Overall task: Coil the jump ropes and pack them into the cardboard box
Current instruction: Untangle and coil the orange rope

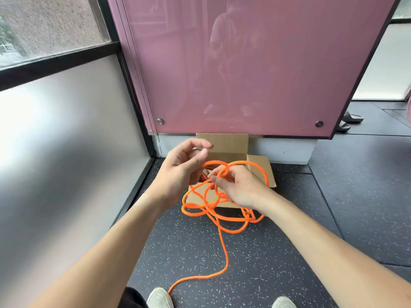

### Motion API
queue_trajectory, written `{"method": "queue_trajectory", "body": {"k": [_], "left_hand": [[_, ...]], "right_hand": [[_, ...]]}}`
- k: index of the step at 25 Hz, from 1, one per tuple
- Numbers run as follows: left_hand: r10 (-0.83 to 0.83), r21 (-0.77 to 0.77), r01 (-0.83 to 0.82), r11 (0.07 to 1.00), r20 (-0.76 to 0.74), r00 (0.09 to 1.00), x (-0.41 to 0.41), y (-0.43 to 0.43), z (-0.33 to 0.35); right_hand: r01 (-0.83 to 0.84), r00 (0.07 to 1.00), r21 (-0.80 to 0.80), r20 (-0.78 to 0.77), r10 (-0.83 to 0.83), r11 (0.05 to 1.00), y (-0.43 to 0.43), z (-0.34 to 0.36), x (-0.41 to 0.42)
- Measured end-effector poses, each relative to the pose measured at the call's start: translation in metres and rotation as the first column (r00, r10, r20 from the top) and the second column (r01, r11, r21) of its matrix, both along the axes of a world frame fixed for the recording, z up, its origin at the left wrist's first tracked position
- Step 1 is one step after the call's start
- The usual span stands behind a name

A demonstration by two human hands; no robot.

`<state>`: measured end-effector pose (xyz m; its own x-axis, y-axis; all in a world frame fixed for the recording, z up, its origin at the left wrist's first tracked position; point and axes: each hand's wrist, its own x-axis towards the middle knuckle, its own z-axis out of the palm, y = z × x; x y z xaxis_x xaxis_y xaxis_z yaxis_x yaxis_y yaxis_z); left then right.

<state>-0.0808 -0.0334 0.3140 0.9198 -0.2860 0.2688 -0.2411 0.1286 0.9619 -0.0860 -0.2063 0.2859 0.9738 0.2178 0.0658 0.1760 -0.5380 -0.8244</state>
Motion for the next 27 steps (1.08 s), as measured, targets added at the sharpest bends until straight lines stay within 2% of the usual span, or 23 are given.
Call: {"method": "queue_trajectory", "body": {"k": [2, 4, 5, 7, 9, 10, 11, 14, 16, 18, 20, 21, 22, 24, 26, 27], "left_hand": [[-0.028, 0.162, 0.042, 0.986, -0.093, 0.995, -0.003, 0.003, 0.0], [-0.013, 0.384, 0.075, 0.92, -0.161, 0.987, -0.004, 0.004, -0.005], [-0.026, 0.454, 0.089, 0.887, -0.144, 0.989, -0.002, 0.006, -0.009], [-0.051, 0.562, 0.051, 0.825, -0.016, 0.999, 0.002, 0.009, -0.015], [-0.025, 0.673, -0.08, 0.735, 0.145, 0.989, 0.007, 0.012, -0.016], [0.001, 0.691, -0.126, 0.712, 0.178, 0.984, 0.008, 0.011, -0.015], [0.026, 0.671, -0.134, 0.729, 0.169, 0.985, 0.007, 0.008, -0.014], [0.125, 0.442, -0.148, 0.885, 0.081, 0.989, 0.002, 0.0, -0.009], [0.179, 0.374, -0.203, 0.905, 0.098, 0.979, 0.001, -0.001, -0.004], [0.257, 0.378, -0.311, 0.872, 0.185, 0.948, -0.002, -0.004, 0.0], [0.346, 0.447, -0.482, 0.753, 0.355, 0.869, -0.003, -0.006, -0.001], [0.373, 0.474, -0.55, 0.688, 0.419, 0.828, -0.002, -0.007, -0.003], [0.401, 0.478, -0.593, 0.648, 0.448, 0.799, -0.001, -0.007, -0.005], [0.461, 0.446, -0.632, 0.634, 0.438, 0.772, 0.002, -0.006, -0.005], [0.494, 0.378, -0.588, 0.715, 0.321, 0.808, 0.003, -0.009, 0.001], [0.485, 0.33, -0.523, 0.786, 0.196, 0.852, -0.002, -0.011, 0.006]], "right_hand": [[0.004, 0.998, 0.004, 0.063, -0.004, 1.0, 0.0, 0.004, 0.001], [0.004, 1.0, 0.091, 0.031, -0.007, 0.996, 0.0, 0.007, -0.001], [0.004, 1.0, 0.143, 0.004, -0.005, 0.99, 0.001, 0.007, -0.002], [0.036, 0.999, 0.228, -0.021, -0.032, 0.973, 0.003, 0.008, -0.005], [0.087, 0.996, 0.305, -0.033, -0.081, 0.948, 0.002, 0.014, -0.007], [0.094, 0.995, 0.349, -0.041, -0.085, 0.932, 0.0, 0.017, -0.008], [0.088, 0.996, 0.396, -0.047, -0.076, 0.914, -0.002, 0.021, -0.008], [0.049, 0.999, 0.491, -0.041, -0.033, 0.87, -0.012, 0.03, -0.011], [-0.006, 0.999, 0.498, -0.038, 0.029, 0.867, -0.016, 0.037, -0.016], [0.007, 0.993, 0.597, -0.098, 0.064, 0.802, -0.018, 0.042, -0.018], [0.08, 0.984, 0.716, -0.167, 0.059, 0.693, -0.014, 0.048, -0.017], [0.085, 0.988, 0.709, -0.151, 0.033, 0.7, -0.013, 0.048, -0.016], [0.076, 0.994, 0.65, -0.106, -0.008, 0.756, -0.014, 0.046, -0.013], [0.064, 0.998, 0.527, -0.031, -0.056, 0.848, -0.013, 0.047, -0.016], [0.074, 0.997, 0.518, -0.006, -0.082, 0.852, -0.011, 0.049, -0.02], [0.083, 0.995, 0.52, -0.001, -0.097, 0.85, -0.011, 0.048, -0.021]]}}
